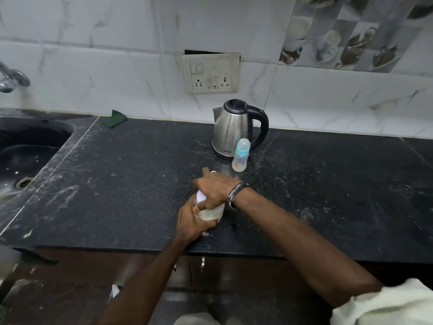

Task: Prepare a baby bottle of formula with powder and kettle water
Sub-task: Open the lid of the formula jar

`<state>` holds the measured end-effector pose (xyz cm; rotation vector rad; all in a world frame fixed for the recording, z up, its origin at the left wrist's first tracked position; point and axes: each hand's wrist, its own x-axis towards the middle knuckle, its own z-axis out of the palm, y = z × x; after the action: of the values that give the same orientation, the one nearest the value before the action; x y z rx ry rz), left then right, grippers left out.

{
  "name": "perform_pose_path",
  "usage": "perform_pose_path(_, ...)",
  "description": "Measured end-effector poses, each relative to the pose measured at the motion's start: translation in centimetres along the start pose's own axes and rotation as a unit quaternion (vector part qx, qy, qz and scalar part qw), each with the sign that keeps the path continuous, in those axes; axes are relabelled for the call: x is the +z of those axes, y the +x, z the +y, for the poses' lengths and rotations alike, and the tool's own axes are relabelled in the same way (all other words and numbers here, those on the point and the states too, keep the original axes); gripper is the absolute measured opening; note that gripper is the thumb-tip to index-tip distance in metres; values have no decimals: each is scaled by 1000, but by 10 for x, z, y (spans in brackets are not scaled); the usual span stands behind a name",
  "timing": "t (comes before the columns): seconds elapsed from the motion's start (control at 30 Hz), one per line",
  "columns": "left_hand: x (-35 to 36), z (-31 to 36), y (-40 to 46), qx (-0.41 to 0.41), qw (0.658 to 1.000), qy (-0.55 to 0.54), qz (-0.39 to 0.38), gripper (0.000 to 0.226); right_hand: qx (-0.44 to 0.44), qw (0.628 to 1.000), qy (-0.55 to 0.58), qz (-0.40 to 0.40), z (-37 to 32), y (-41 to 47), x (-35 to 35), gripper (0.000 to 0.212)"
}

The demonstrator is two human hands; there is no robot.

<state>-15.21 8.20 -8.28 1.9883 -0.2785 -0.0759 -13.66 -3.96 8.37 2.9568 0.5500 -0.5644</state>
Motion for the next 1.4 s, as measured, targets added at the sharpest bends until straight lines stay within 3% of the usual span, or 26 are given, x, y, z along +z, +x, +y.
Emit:
perform_pose_path(0.1, 1, -1, 0, -14, 1000, -4, 7, 79, 79, 993, -76, 50, -10, 2, 4, 68)
perform_pose_path(0.17, 0, 3, -1, -19, 1000, -10, 11, 81, 92, 993, -60, 43, -14, 5, 8, 63)
perform_pose_path(0.27, 0, 5, -2, -7, 1000, -19, 7, 86, 47, 997, -53, 12, -11, 5, 1, 52)
perform_pose_path(0.37, 0, 1, 0, -10, 1000, -18, 5, 87, -8, 998, -34, -44, -4, 2, -7, 64)
perform_pose_path(0.43, 0, 0, 1, -7, 1000, -3, 4, 82, -6, 1000, 3, -22, -2, 1, -5, 65)
perform_pose_path(0.53, 1, 0, 0, -14, 1000, -2, 11, 68, 75, 995, -50, 46, -8, 1, 1, 71)
perform_pose_path(0.63, 1, 0, -1, -21, 1000, -6, 10, 67, 120, 988, -84, 40, -17, 4, 8, 72)
perform_pose_path(0.77, 0, 3, -1, -5, 1000, -11, 6, 75, 66, 995, -66, 38, -19, 1, 5, 49)
perform_pose_path(0.9, 0, 1, -1, 3, 1000, -17, 7, 79, -6, 999, -51, -16, -10, -5, -6, 58)
perform_pose_path(1.07, -1, 2, -3, 18, 1000, -23, 5, 85, -30, 1000, -1, -5, 3, -11, -7, 56)
perform_pose_path(1.27, 1, -1, -2, 30, 999, -20, 12, 93, 68, 996, 54, 19, 33, -24, -11, 37)
perform_pose_path(1.4, 2, -1, -1, 33, 999, -12, 17, 95, 131, 989, 69, -27, 48, -37, -5, 52)
